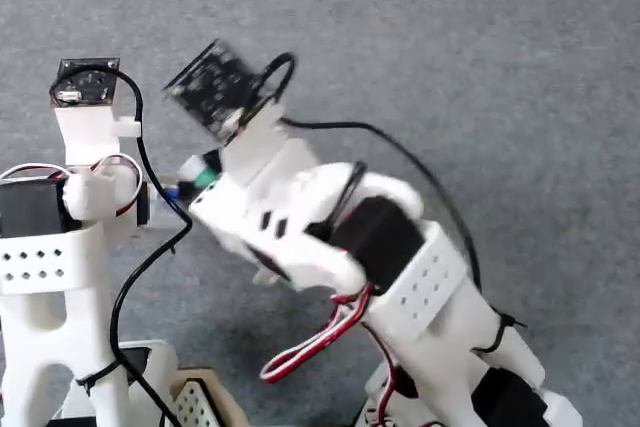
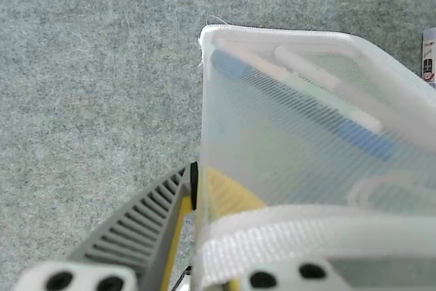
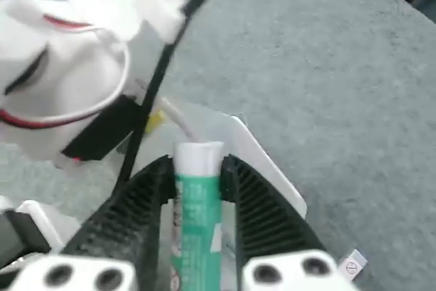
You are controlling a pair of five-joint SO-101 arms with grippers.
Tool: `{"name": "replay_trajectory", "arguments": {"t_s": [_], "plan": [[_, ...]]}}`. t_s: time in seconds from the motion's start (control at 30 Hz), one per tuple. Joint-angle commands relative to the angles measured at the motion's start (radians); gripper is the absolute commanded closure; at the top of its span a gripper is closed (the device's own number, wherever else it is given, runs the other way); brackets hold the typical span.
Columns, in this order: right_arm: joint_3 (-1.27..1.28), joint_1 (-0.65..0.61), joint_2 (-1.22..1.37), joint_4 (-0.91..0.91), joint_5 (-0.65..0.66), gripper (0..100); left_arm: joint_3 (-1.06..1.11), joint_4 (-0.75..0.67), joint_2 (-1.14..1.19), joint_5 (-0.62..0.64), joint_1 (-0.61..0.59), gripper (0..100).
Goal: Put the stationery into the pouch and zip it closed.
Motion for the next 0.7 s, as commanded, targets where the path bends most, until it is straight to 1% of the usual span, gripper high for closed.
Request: {"name": "replay_trajectory", "arguments": {"t_s": [0.0,0.27,0.5,0.67], "plan": [[0.001,-0.026,0.033,-0.028,0.009,98.6,-0.004,0.012,-0.006,0.009,-0.018,97],[0.01,-0.026,0.071,-0.002,0.008,98.6,-0.007,0.012,-0.006,0.009,-0.018,97],[0.137,-0.025,0.068,-0.006,0.009,98.6,-0.007,0.011,-0.006,0.009,-0.018,97],[0.179,-0.023,0.067,-0.006,0.009,98.6,-0.007,0.011,-0.006,0.009,-0.018,97]]}}
